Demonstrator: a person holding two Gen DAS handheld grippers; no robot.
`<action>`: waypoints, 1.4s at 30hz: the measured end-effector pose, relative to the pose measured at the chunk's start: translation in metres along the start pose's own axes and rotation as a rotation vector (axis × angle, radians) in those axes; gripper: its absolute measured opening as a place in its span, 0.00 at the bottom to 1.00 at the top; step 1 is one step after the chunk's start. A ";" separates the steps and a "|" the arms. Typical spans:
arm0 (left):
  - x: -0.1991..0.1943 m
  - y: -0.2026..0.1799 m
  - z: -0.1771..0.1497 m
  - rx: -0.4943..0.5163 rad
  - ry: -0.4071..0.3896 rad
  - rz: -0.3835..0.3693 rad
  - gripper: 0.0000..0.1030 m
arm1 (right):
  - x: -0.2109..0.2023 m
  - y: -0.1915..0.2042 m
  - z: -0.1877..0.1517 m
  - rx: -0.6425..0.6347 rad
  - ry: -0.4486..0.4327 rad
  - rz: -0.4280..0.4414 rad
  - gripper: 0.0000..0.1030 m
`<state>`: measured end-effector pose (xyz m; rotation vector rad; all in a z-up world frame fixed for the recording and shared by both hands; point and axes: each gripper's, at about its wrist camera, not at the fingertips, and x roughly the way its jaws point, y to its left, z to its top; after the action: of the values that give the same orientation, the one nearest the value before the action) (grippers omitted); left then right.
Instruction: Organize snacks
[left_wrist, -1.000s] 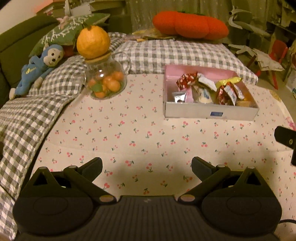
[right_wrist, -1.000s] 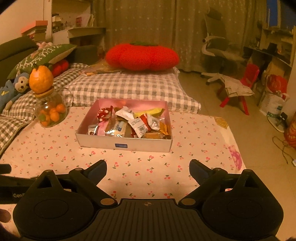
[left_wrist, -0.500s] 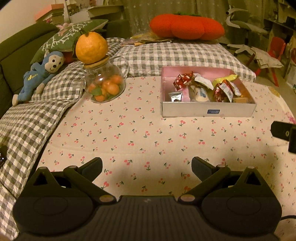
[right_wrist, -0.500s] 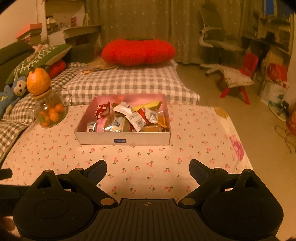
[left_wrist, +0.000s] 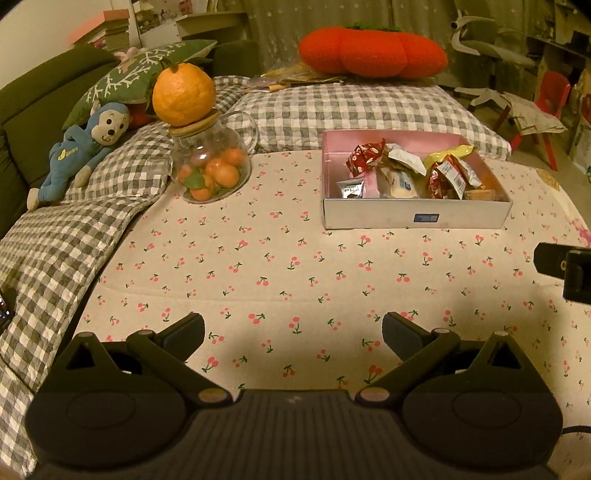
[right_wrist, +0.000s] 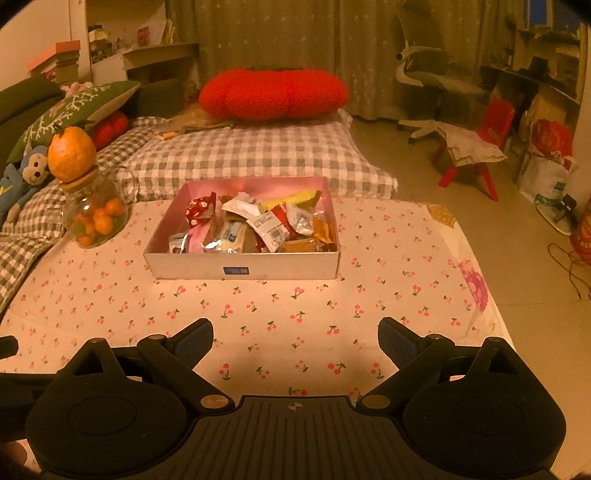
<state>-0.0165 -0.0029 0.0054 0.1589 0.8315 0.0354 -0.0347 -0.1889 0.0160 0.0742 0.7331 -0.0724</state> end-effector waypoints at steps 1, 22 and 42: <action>0.000 0.000 0.000 0.001 0.001 -0.001 1.00 | 0.000 0.000 0.000 -0.001 0.002 0.000 0.95; 0.000 0.000 -0.001 -0.009 0.007 -0.012 1.00 | 0.003 0.005 -0.003 0.000 0.020 0.019 0.95; 0.000 0.000 0.000 -0.007 0.007 -0.014 1.00 | 0.005 0.007 -0.005 -0.008 0.027 0.017 0.95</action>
<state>-0.0169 -0.0033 0.0052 0.1463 0.8397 0.0258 -0.0338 -0.1820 0.0089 0.0740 0.7595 -0.0523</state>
